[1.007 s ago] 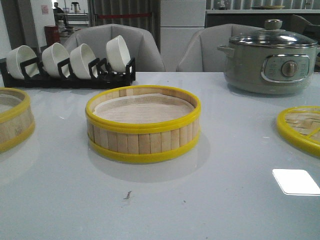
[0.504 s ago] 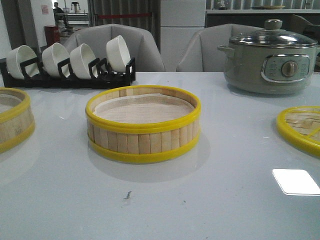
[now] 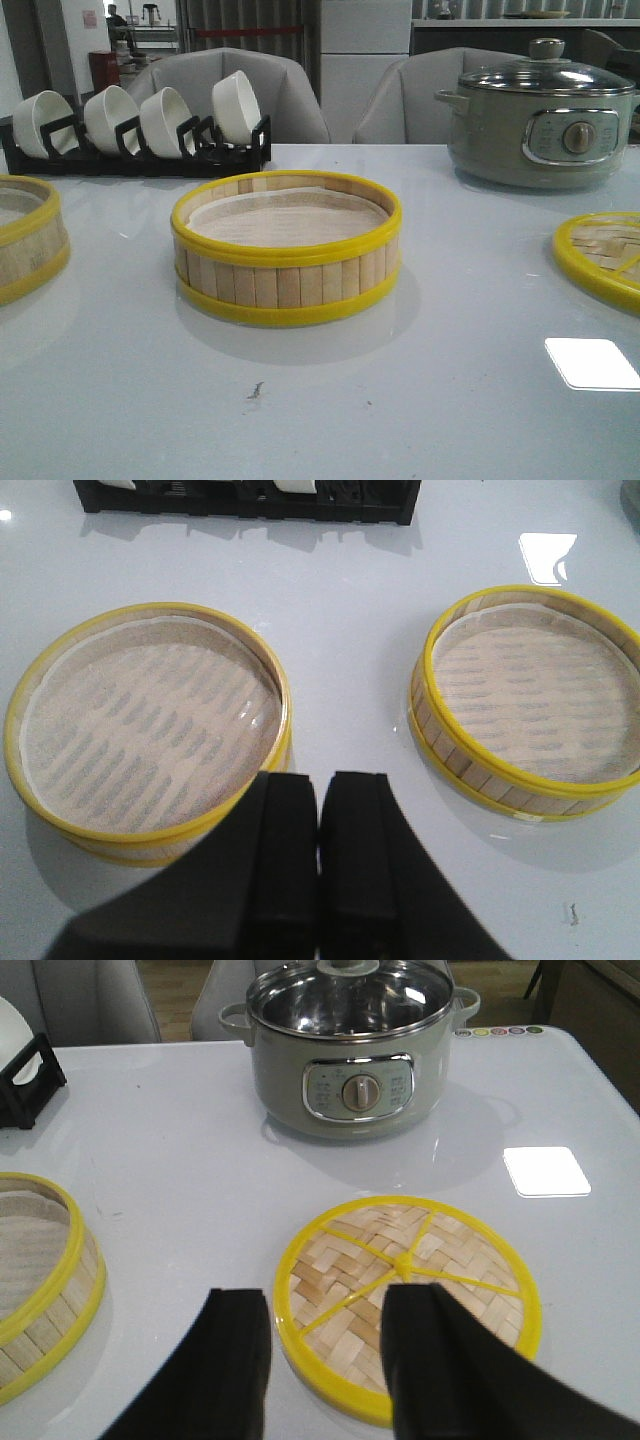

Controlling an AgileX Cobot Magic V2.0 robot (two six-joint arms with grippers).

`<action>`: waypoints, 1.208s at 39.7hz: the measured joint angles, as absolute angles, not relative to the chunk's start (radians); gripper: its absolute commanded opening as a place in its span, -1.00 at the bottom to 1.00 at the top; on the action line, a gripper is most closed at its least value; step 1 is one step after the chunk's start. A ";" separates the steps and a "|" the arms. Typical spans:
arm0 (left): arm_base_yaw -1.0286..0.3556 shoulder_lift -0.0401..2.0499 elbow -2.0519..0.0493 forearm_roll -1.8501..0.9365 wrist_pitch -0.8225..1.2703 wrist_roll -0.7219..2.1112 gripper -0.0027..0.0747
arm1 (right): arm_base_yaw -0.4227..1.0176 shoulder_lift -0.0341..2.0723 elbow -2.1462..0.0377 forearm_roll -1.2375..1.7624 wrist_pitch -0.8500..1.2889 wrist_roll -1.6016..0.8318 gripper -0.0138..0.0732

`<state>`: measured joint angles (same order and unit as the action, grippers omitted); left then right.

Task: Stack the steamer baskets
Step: 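Lower the left gripper and pinch the yellow rim of that basket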

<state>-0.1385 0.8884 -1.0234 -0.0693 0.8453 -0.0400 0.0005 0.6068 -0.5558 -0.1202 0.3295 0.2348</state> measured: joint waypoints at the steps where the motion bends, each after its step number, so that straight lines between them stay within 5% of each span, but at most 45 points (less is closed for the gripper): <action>1: -0.138 0.888 -1.023 -0.069 0.845 -0.040 -0.70 | 0.000 0.607 -0.556 -0.120 0.328 0.235 0.22; 9: -0.140 0.888 -1.023 -0.065 0.835 -0.033 -0.64 | 0.000 0.607 -0.556 -0.120 0.328 0.235 0.22; 19: -0.140 0.904 -1.023 -0.061 0.809 0.005 0.25 | 0.000 0.607 -0.556 -0.120 0.328 0.235 0.22; 48: -0.140 1.480 -1.067 -0.122 0.632 0.009 0.24 | 0.000 0.607 -0.556 -0.120 0.361 0.235 0.22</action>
